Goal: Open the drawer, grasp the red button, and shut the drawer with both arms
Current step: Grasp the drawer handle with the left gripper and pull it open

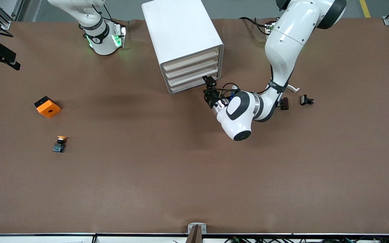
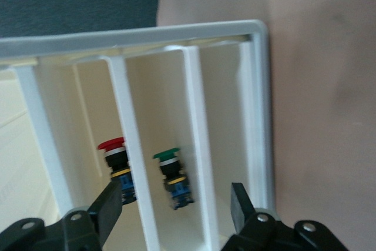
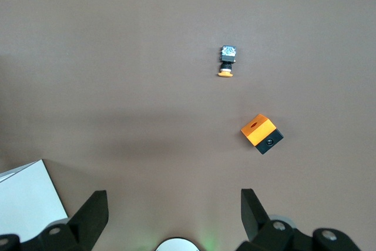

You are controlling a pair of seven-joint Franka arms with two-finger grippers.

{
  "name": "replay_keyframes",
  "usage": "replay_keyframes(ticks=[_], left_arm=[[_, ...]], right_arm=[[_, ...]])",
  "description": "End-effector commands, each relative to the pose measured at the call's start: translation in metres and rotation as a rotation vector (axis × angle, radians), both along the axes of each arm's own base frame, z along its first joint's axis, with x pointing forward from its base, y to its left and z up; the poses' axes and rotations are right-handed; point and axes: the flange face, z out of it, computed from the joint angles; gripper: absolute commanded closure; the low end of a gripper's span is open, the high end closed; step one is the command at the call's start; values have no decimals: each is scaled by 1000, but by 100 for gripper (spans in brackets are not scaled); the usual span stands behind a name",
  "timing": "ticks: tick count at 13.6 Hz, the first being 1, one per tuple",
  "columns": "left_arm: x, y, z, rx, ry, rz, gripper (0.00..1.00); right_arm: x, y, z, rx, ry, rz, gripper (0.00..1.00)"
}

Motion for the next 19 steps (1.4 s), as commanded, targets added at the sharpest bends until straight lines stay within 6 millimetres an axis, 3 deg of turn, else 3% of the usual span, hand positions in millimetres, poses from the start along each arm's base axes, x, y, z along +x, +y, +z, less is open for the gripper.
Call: replay_keyframes(ticks=[1,3,5,6,8,9,11,13,16,19], left_arm=[[-20,-20,3,13,69,-45,18],[-38,-32,-1,32,99,-86,22],[-51,-40,-7,50,120,-111,35],[-52,-41,-7,51,120,-114,49],[-60,-48,-8,52,124,-129,54],[-63,-48,-12,54,129,-133,62],[-63,-49,-16,56,133,-132,97],[-55,-42,-12,60,120,-124,100],[-20,-21,-3,44,92,-67,100],[21,20,-4,30,85,21,100]], right_arm=[[-6,1,3,12,-12,9,0],[-6,1,2,12,-12,9,0],[-6,2,3,12,-15,11,0],[-6,2,3,12,-15,11,0],[-5,2,2,12,-15,11,0],[-4,2,2,11,-15,11,0],[-4,2,2,11,-18,10,0],[-4,2,2,11,-18,10,0],[-2,2,4,11,-21,7,0],[3,4,0,9,-7,13,0]])
